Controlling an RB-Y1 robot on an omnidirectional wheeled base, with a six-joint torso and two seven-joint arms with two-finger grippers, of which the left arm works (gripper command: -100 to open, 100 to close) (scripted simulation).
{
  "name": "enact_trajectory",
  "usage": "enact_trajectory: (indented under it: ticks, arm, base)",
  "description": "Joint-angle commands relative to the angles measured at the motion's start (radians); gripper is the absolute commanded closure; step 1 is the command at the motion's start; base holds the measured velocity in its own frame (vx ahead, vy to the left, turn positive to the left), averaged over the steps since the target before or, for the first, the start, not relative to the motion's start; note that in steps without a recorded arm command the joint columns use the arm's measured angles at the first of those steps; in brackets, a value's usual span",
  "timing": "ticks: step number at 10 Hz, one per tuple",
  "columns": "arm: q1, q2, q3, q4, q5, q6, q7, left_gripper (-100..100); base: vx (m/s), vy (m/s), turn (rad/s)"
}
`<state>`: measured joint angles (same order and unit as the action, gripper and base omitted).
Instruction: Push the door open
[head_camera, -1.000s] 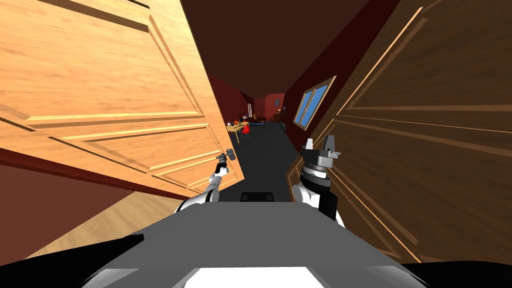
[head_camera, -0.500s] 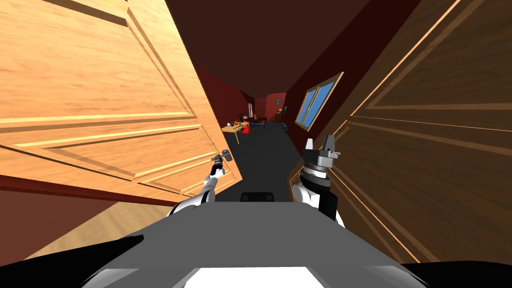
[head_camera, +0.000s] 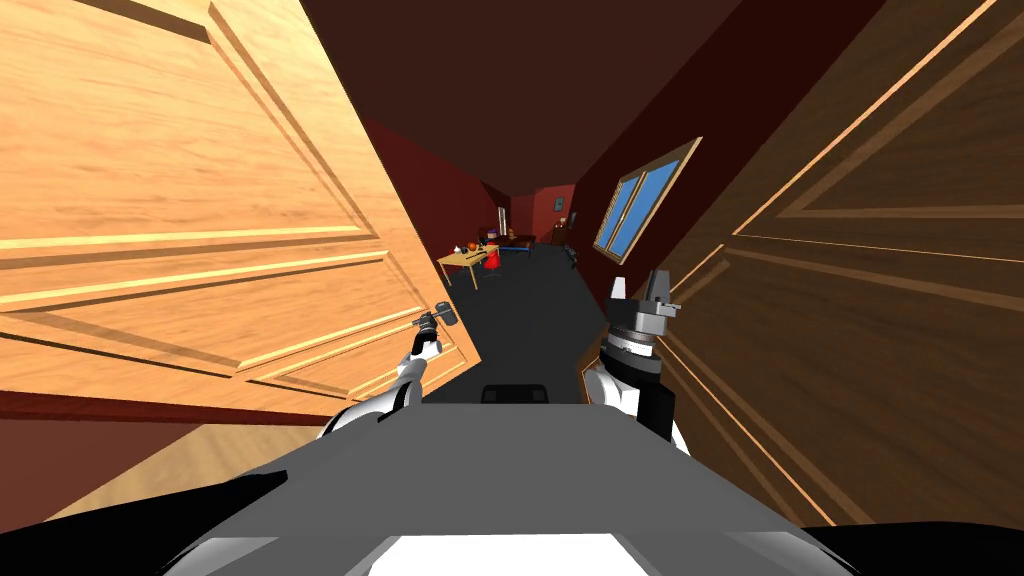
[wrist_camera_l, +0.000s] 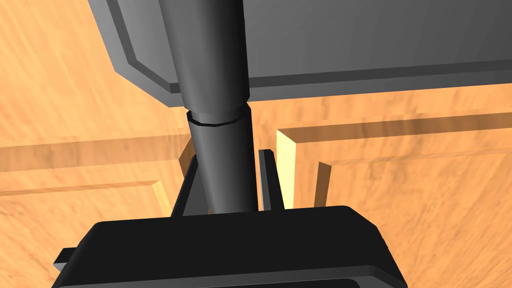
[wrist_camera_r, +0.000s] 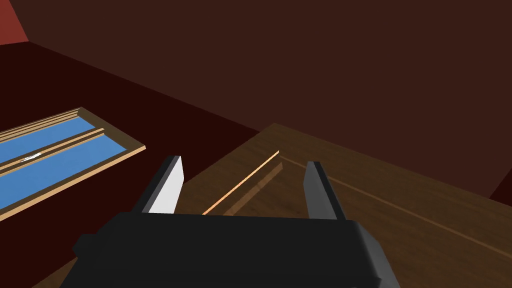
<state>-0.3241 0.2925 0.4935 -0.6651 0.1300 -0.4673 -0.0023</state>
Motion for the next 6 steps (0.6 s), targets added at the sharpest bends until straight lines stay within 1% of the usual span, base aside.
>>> enact_trajectory:
  ticks: [1,2,3,5,6]
  arm:
    - [0.029,0.016,0.014,-0.022,0.005,0.014,0.013,100]
    - [0.029,0.016,0.014,-0.022,0.005,0.014,0.013,100]
    - [0.039,0.039,0.025,-0.010,0.009,0.008,0.028,100]
    - [0.051,0.069,0.039,0.005,0.014,0.001,0.048,100]
    - [0.058,0.083,0.046,0.012,0.017,-0.003,0.058,100]
  base:
    - [0.171,-0.070,0.050]
    - [0.107,-0.028,0.034]
    - [0.151,-0.048,0.019]
    - [0.200,-0.087,0.057]
    - [0.202,-0.056,0.059]
